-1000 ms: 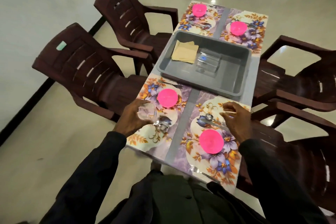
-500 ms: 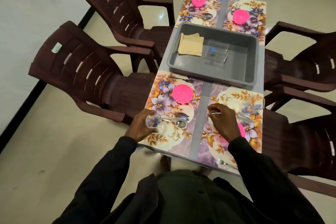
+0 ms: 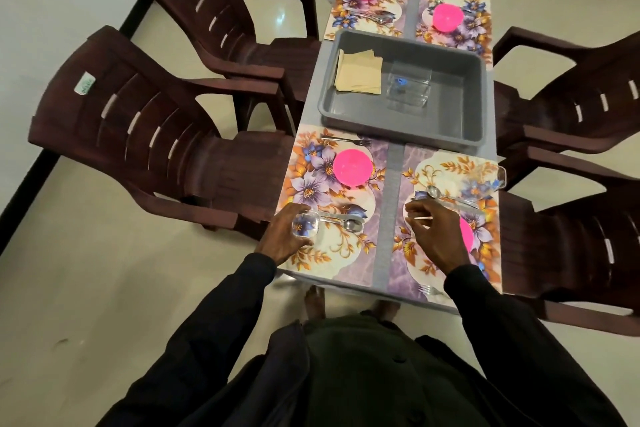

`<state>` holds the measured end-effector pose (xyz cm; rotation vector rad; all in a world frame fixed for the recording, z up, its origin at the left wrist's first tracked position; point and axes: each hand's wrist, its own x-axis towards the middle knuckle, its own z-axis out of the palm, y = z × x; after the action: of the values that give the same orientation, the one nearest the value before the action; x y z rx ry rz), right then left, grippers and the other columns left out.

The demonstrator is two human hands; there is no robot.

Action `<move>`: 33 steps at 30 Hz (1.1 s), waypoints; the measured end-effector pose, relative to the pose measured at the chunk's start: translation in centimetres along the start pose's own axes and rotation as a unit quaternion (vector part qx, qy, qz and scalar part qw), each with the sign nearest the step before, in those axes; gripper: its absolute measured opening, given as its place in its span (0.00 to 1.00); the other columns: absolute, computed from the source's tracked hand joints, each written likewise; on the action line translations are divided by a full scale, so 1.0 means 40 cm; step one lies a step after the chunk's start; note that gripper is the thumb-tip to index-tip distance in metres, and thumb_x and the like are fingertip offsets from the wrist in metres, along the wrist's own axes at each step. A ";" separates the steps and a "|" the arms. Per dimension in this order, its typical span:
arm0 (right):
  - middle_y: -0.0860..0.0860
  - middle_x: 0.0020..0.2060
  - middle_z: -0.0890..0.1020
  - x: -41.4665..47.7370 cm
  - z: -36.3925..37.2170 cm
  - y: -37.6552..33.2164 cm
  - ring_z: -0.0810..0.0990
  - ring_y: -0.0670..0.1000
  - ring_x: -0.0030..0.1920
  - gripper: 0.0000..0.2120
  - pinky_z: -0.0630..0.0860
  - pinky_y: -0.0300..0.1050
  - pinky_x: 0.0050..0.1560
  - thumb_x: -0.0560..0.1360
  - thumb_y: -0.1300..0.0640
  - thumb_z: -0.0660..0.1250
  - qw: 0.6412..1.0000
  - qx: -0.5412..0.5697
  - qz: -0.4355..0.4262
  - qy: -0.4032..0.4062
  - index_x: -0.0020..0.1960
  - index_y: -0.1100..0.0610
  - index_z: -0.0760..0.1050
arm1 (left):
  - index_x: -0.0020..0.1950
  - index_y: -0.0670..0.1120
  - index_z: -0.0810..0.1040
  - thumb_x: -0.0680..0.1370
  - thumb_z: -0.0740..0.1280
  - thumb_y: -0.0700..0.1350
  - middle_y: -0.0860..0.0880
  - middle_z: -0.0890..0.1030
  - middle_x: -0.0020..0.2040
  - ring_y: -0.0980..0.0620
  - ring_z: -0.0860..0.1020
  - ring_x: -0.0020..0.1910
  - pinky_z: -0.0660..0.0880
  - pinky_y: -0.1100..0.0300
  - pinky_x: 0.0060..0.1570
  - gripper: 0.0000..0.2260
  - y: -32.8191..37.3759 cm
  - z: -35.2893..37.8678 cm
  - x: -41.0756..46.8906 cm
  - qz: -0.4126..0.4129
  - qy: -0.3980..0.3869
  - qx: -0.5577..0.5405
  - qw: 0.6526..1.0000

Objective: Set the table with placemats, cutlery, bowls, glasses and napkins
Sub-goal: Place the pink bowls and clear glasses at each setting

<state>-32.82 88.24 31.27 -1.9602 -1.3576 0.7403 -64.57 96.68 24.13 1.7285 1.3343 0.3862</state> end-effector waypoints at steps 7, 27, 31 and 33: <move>0.49 0.50 0.84 -0.006 0.011 -0.009 0.82 0.47 0.49 0.09 0.76 0.35 0.50 0.78 0.64 0.70 1.000 -0.022 -0.004 0.007 0.57 0.57 0.80 | 0.67 0.44 0.75 0.65 0.85 0.40 0.45 0.78 0.65 0.48 0.79 0.60 0.75 0.67 0.56 0.34 -0.005 0.004 0.016 0.009 -0.018 0.007 1.000; 0.47 0.51 0.81 0.046 0.016 -0.005 0.78 0.38 0.47 0.09 0.71 0.26 0.46 0.78 0.64 0.70 0.998 -0.058 0.007 0.004 0.58 0.57 0.80 | 0.69 0.47 0.74 0.65 0.85 0.45 0.48 0.77 0.66 0.48 0.78 0.64 0.76 0.53 0.65 0.36 -0.015 0.021 0.043 0.015 -0.023 -0.015 1.000; 0.49 0.52 0.82 0.057 0.021 0.004 0.79 0.39 0.46 0.10 0.72 0.27 0.46 0.78 0.64 0.71 0.998 -0.062 0.004 -0.004 0.59 0.57 0.80 | 0.71 0.48 0.73 0.65 0.85 0.45 0.48 0.76 0.68 0.47 0.77 0.65 0.76 0.49 0.67 0.37 -0.016 0.020 0.039 0.013 -0.032 -0.023 0.999; 0.50 0.52 0.82 0.062 0.021 0.007 0.78 0.40 0.46 0.11 0.72 0.29 0.47 0.78 0.64 0.70 0.998 -0.062 0.004 -0.006 0.59 0.57 0.80 | 0.72 0.49 0.73 0.65 0.85 0.47 0.49 0.76 0.69 0.49 0.76 0.66 0.75 0.50 0.68 0.38 -0.016 0.017 0.036 0.019 -0.030 -0.025 0.999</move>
<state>-32.51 90.65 30.31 -2.0612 -1.4350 0.6867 -63.94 97.67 22.87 1.7130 1.2411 0.3814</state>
